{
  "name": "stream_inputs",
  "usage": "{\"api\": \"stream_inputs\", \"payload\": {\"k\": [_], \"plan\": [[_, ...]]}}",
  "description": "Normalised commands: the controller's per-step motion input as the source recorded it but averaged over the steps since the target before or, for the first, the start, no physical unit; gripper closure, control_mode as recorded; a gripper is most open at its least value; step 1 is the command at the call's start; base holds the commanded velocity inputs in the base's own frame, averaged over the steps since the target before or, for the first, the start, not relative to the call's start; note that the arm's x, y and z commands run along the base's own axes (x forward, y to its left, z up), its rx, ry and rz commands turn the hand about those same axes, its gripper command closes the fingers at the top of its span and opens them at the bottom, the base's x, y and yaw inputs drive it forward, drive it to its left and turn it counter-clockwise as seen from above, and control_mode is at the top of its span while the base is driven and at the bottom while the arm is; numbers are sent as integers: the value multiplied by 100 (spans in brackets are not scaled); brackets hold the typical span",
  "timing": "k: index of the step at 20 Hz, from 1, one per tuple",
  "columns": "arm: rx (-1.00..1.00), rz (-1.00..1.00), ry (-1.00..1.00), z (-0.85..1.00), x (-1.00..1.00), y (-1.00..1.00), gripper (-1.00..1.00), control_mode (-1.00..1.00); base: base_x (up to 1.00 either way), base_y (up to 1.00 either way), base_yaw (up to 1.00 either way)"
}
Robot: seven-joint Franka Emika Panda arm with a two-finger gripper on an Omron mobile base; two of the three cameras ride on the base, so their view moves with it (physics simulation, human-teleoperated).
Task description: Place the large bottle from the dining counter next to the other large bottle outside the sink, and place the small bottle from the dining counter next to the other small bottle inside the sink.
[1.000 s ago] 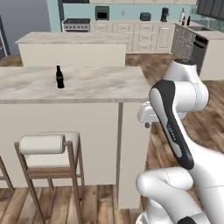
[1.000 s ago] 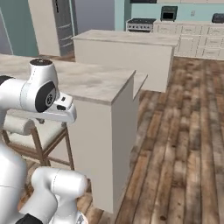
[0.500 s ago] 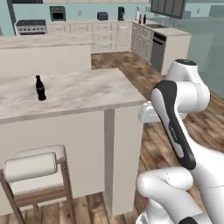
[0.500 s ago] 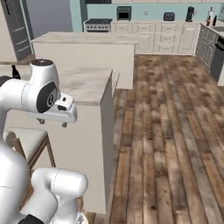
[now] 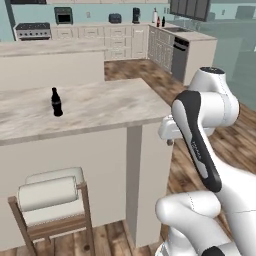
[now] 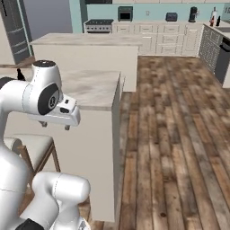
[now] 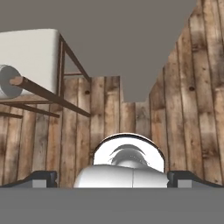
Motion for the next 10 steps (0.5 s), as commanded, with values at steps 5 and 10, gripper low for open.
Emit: {"api": "stream_inputs", "payload": {"k": [5,10], "plan": [[0,0,0,0,0,0,-100,100,6,19,0],[0,0,0,0,0,0,-100,100,24,49,4]]}}
